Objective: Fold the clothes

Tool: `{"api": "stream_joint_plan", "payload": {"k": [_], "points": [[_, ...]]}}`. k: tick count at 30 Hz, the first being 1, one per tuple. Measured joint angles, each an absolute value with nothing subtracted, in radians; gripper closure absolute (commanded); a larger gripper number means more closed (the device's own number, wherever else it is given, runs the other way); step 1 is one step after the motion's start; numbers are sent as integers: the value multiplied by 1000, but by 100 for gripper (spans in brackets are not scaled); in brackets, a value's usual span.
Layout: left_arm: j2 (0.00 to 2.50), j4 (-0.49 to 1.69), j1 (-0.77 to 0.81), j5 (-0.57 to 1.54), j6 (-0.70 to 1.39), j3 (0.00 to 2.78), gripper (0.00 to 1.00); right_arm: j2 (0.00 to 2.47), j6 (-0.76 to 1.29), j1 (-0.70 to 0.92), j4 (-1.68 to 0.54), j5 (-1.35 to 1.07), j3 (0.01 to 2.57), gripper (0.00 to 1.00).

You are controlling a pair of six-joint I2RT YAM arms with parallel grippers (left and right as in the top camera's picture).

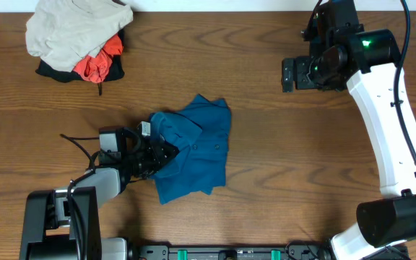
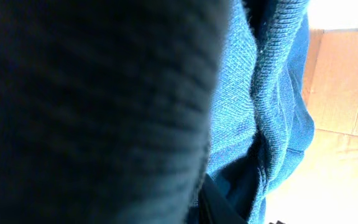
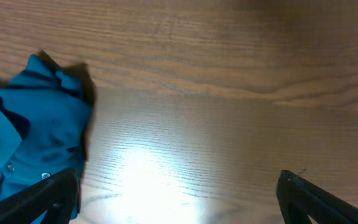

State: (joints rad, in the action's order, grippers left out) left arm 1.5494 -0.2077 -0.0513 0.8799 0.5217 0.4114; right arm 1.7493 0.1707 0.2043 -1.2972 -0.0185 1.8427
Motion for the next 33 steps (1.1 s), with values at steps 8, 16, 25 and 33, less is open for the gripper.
{"api": "stream_joint_plan", "payload": {"k": [8, 16, 25, 33], "points": [[1261, -202, -51, 896, 548, 442, 83, 1749, 171, 204, -1305, -19, 1843, 1], [1089, -213, -51, 784, 558, 463, 75, 1749, 171, 204, -1289, -19, 1843, 1], [1438, -498, -28, 725, 571, 468, 73, 1750, 171, 204, -1290, -19, 1843, 1], [1732, -630, -20, 727, 614, 472, 73, 1749, 171, 204, -1297, -19, 1843, 1]]}}
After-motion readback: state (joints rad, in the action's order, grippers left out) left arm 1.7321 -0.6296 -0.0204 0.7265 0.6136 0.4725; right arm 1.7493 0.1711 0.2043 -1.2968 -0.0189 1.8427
